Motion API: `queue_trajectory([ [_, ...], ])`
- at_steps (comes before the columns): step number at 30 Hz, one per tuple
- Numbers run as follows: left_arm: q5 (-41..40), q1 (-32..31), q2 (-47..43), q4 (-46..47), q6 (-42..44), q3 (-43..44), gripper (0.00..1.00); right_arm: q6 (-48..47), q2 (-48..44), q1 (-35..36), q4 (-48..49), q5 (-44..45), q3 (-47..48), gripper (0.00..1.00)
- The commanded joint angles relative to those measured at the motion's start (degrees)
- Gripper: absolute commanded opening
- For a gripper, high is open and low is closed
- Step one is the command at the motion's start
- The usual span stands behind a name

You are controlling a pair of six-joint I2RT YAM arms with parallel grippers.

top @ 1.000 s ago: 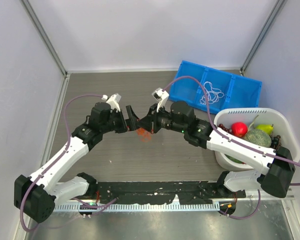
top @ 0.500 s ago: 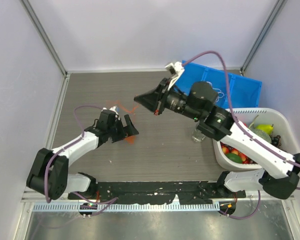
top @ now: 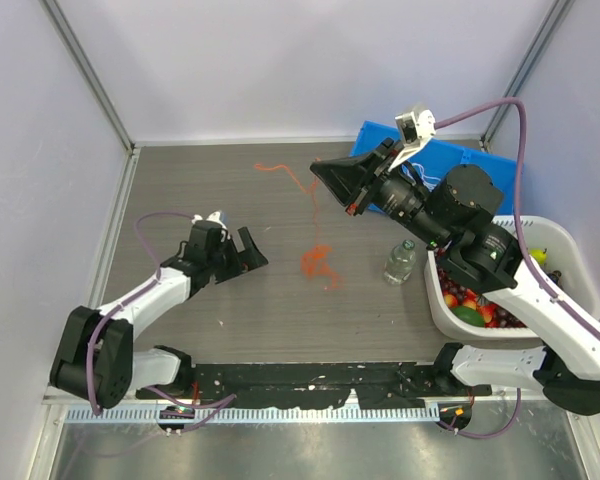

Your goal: Untangle the cables

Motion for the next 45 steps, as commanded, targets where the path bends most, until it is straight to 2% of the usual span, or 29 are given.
queue_trajectory([
  [1, 8.08, 0.87, -4.45, 6.20, 2.05, -1.38, 1.00, -1.49, -2.20, 0.14, 2.77, 0.59, 0.10, 0.01],
  [4, 19.25, 0.61, -10.41, 18.76, -0.75, -4.63, 1.00, -0.87, -2.20, 0.14, 3.39, 0.77, -1.83, 0.01],
  [6, 22.79, -0.61, -14.81, 26.42, -2.68, -6.92, 1.00, -0.52, -2.55, 0.14, 4.26, 0.68, -2.97, 0.01],
  [9, 19.66, -6.92, -23.33, 35.14, 0.45, -10.17, 1.00, -0.17, -2.82, 0.05, 4.97, 0.42, -3.77, 0.01],
  [12, 15.25, -13.17, -29.76, 37.17, 6.87, -11.15, 1.00, 0.27, -2.90, 0.14, 5.15, -0.28, -3.51, 0.01],
  [15, 14.97, -15.56, -30.83, 38.31, 9.61, -8.61, 1.00, 0.80, -2.20, 0.14, 5.41, -0.90, -2.99, 0.01],
  [22, 17.79, -17.93, -19.07, 46.14, 11.63, 0.09, 1.00, 3.26, 0.52, 0.14, 8.14, -5.65, -2.02, 0.01],
  [27, 8.40, -18.20, -10.28, 47.02, 17.07, 4.49, 0.97, 4.58, 3.07, 0.14, 8.84, -7.84, 0.79, 0.01],
  [30, 2.79, -18.20, -5.97, 40.54, 18.84, 7.74, 0.70, 5.28, 4.39, 0.14, 8.84, -8.64, 3.16, 0.01],
  [32, -3.70, -18.02, -2.72, 38.93, 19.72, 6.97, 0.59, 5.54, 5.00, 0.23, 10.49, -9.07, 5.00, 0.01],
  [37, -13.84, -17.32, 7.64, 44.73, 17.62, 1.17, 0.49, 7.74, 7.02, 0.14, 11.74, -10.66, 11.68, 0.01],
  [41, -14.20, -15.13, 16.18, 46.40, 14.28, -0.07, 0.42, 9.41, 8.17, 0.14, 12.27, -10.66, 19.58, 0.01],
  [45, -14.99, -13.19, 17.69, 46.58, 10.85, -2.44, 0.40, 8.89, 8.26, 0.23, 12.01, -11.10, 22.77, 0.01],
])
